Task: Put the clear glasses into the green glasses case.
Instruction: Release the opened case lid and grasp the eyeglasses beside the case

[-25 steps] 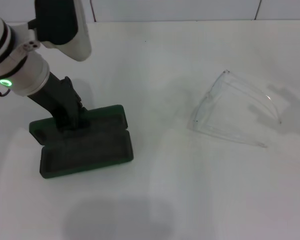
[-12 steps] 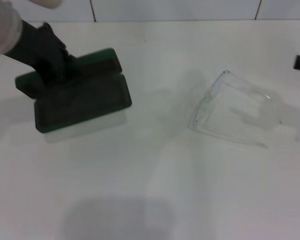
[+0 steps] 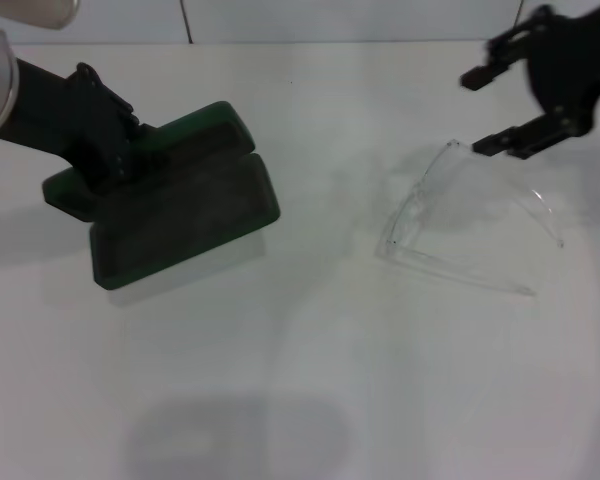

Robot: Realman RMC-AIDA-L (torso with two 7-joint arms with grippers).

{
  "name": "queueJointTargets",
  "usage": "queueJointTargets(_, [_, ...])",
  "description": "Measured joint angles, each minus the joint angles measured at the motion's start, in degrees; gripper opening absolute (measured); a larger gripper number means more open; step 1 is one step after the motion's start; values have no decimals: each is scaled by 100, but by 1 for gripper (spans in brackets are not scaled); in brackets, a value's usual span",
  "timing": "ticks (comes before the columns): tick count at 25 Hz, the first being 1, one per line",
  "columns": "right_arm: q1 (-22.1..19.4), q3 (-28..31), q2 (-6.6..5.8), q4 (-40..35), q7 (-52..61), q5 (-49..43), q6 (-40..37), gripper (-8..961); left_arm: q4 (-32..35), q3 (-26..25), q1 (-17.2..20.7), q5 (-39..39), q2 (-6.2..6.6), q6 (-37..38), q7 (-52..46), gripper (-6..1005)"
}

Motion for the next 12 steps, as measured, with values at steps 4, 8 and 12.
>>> queueJointTargets(4, [547,-853,184,39,-389,-712,377,614,-41,-4,143,-364,-7,-148,-1,192])
queueJointTargets(8, [879,-1288,427,138,-831,-1448,599,601,-65,-11,276,-617,-7,-185,-22,192])
queueJointTargets(12, [1228,-1845,666,723,-1196,-2201,1009,588,-55,5,416,-790,-11,-211,-36,192])
